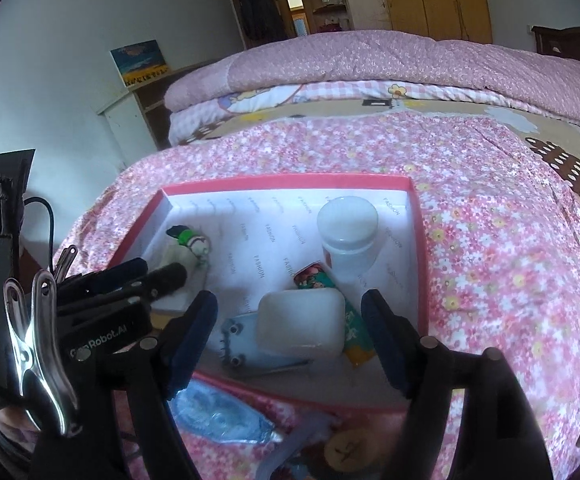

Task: Organize rigid objects
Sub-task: 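Open the left gripper to drop the plug while the right gripper releases the earbud case in the box, then withdraw both open grippers from the box toward the remaining objects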

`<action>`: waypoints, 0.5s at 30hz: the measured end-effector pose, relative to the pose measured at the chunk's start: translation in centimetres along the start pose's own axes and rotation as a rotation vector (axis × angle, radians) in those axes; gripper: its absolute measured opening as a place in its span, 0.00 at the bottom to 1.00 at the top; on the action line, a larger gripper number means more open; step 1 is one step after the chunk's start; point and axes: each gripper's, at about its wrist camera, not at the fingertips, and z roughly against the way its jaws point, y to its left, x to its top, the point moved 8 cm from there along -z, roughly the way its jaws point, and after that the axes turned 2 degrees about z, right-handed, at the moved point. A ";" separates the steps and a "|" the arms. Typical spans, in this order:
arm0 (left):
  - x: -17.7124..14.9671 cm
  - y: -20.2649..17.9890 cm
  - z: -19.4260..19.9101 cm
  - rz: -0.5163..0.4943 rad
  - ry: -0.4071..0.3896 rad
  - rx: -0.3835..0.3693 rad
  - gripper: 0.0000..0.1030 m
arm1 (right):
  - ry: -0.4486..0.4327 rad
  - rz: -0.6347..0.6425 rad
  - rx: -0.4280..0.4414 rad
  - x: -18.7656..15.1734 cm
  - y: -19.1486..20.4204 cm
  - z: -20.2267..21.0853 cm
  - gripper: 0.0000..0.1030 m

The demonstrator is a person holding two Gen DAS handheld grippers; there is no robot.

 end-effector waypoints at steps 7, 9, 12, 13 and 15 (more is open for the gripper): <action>-0.6 -0.3 2.2 -0.018 -0.020 -0.008 0.53 | -0.023 -0.014 0.019 -0.4 0.1 2.1 0.74; -0.8 -0.5 2.8 -0.023 -0.023 -0.008 0.53 | -0.022 -0.018 0.021 -0.9 0.2 2.6 0.74; -1.1 -0.7 3.6 -0.024 -0.029 -0.017 0.53 | -0.018 -0.025 0.032 -1.4 0.2 3.2 0.74; -1.3 -0.7 3.9 -0.025 -0.029 -0.021 0.53 | -0.017 -0.026 0.032 -1.6 0.2 3.3 0.74; -1.5 -0.9 4.3 -0.028 -0.030 -0.026 0.53 | -0.018 -0.027 0.028 -2.0 0.2 3.8 0.74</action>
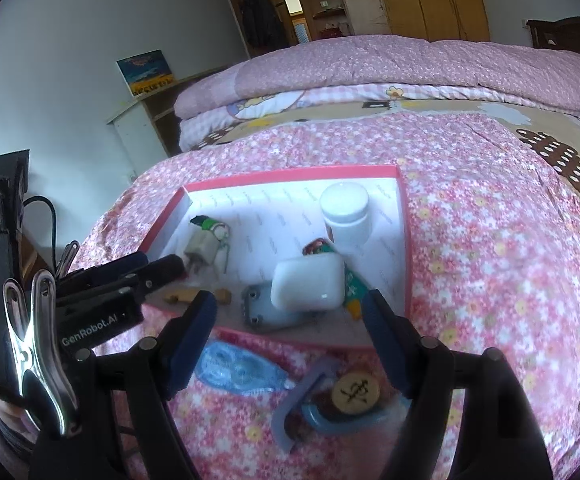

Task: Organize rigid objects
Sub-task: 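Withdraw both open grippers from the box toward the remaining objects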

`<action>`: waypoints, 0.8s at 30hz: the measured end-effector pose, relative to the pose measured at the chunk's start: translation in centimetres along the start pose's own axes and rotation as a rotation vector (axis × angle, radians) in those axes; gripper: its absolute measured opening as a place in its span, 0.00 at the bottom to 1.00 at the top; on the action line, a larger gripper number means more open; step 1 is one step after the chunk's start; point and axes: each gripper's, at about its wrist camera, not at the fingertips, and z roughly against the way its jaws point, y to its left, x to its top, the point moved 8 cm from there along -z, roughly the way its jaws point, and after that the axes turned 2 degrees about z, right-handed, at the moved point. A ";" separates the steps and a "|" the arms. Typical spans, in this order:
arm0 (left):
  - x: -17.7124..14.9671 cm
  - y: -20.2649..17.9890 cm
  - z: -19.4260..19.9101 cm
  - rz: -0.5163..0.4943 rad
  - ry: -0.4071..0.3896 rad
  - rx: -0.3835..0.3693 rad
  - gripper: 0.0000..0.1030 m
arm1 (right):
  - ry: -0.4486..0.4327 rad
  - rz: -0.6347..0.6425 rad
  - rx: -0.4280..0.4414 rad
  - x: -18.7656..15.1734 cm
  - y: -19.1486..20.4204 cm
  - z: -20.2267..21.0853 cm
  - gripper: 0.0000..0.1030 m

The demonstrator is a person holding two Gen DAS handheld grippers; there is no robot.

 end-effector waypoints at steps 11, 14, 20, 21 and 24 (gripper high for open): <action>-1.9 -0.8 1.7 0.007 0.003 -0.028 0.53 | 0.006 -0.030 0.001 -2.5 -0.2 1.5 0.74; -2.5 -0.9 2.2 0.008 0.006 -0.037 0.53 | 0.008 -0.042 0.000 -3.2 -0.4 1.9 0.74; -3.8 -1.2 2.7 0.001 0.019 -0.049 0.53 | 0.017 -0.029 -0.009 -4.7 -0.5 2.7 0.74; -4.0 -1.2 2.8 0.001 0.022 -0.051 0.53 | 0.020 -0.027 -0.010 -5.0 -0.5 2.8 0.74; -4.6 -1.2 2.8 -0.001 0.031 -0.054 0.53 | 0.025 -0.019 -0.014 -5.7 -0.6 3.2 0.74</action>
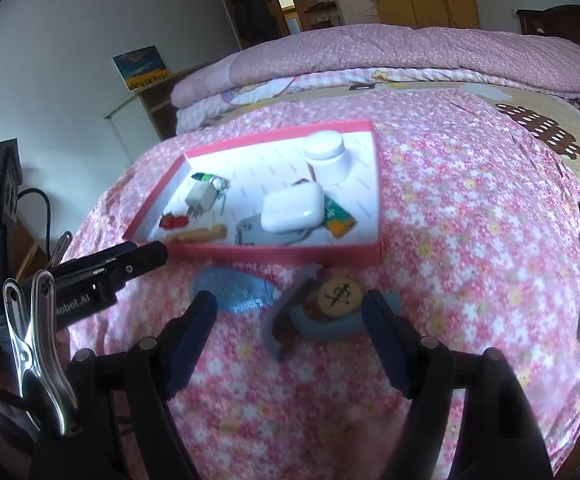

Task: Organize rigid objects
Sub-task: 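Withdraw both open grippers from the box toward the remaining objects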

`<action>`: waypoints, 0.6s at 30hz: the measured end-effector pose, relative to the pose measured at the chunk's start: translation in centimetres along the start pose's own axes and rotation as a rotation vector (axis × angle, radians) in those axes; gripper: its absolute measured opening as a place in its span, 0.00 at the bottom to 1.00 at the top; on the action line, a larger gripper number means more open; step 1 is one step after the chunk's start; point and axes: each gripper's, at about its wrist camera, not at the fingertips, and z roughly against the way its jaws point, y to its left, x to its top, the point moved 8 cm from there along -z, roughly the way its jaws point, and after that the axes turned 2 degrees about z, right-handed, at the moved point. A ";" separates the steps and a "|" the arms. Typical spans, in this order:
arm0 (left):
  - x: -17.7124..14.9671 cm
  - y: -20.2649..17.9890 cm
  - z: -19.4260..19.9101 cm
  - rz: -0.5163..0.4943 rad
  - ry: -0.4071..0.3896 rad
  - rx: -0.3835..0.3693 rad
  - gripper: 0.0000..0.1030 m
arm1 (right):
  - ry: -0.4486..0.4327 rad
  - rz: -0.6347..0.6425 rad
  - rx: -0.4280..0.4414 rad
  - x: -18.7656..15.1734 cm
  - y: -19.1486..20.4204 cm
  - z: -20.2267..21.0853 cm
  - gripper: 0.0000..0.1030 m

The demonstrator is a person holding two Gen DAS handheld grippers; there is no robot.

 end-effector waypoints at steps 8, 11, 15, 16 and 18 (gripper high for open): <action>-1.6 -0.5 0.3 -0.018 0.022 -0.010 0.53 | 0.005 0.028 -0.030 -1.4 -0.9 0.8 0.74; -2.0 -0.7 0.1 -0.022 0.032 -0.012 0.54 | 0.013 0.017 -0.039 -1.9 -1.6 0.9 0.74; -2.6 -1.0 -0.1 -0.028 0.043 -0.016 0.54 | 0.022 0.010 -0.048 -2.2 -2.2 0.8 0.74; -2.7 -1.0 -0.2 -0.031 0.045 -0.017 0.53 | 0.025 0.013 -0.047 -2.3 -2.2 0.7 0.74; -2.9 -1.1 -0.3 -0.033 0.050 -0.017 0.53 | 0.033 0.026 -0.042 -2.4 -2.1 0.3 0.74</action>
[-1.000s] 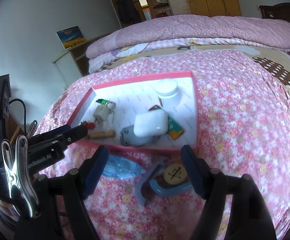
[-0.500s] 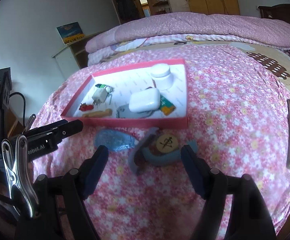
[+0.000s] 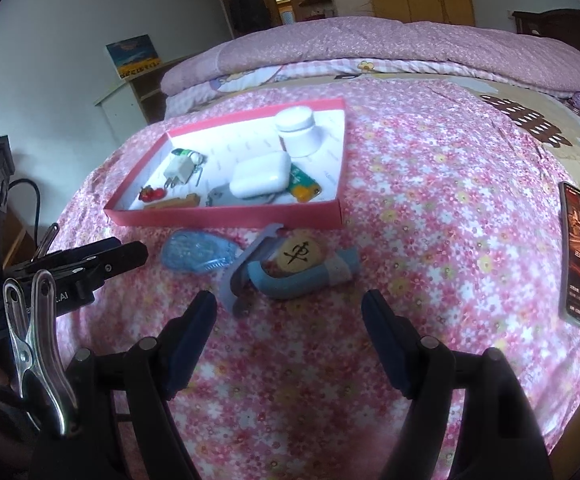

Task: Organize rigid objects
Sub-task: 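Withdraw both open grippers from the box toward the remaining objects, then close the left gripper on the blue correction tape while the right gripper grasps the blue tube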

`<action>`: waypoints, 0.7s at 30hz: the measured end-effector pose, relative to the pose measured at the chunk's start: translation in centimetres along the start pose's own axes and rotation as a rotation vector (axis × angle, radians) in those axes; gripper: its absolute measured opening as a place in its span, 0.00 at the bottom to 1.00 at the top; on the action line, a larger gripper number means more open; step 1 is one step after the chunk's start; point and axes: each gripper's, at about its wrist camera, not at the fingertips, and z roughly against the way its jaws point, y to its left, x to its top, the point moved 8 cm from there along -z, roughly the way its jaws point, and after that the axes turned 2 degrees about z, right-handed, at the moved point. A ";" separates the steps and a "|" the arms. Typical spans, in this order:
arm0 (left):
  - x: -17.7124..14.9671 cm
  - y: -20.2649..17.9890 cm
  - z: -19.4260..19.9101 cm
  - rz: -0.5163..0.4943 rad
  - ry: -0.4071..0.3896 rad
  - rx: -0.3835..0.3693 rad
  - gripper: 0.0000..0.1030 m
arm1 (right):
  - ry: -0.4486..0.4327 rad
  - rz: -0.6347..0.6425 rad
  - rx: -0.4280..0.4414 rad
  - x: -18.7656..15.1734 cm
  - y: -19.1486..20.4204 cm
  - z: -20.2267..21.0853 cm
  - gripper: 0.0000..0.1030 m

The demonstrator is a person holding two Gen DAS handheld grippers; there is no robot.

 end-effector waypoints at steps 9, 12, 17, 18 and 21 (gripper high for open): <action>-0.5 -0.2 -0.8 -0.002 0.024 0.000 0.53 | 0.045 0.021 -0.022 -0.3 -0.6 -2.5 0.80; -0.6 -0.3 -1.0 -0.005 0.027 0.000 0.53 | 0.042 0.026 -0.028 0.0 -0.6 -3.0 0.83; -0.6 -0.4 -1.1 -0.008 0.030 -0.004 0.54 | 0.030 0.008 -0.023 0.5 -1.0 -3.6 0.83; -0.6 -0.4 -1.2 -0.008 0.032 -0.005 0.53 | 0.028 0.008 -0.022 0.6 -1.0 -3.6 0.83; -0.7 -0.3 -1.3 -0.007 0.035 -0.006 0.53 | 0.030 0.011 -0.017 0.5 -1.1 -3.4 0.83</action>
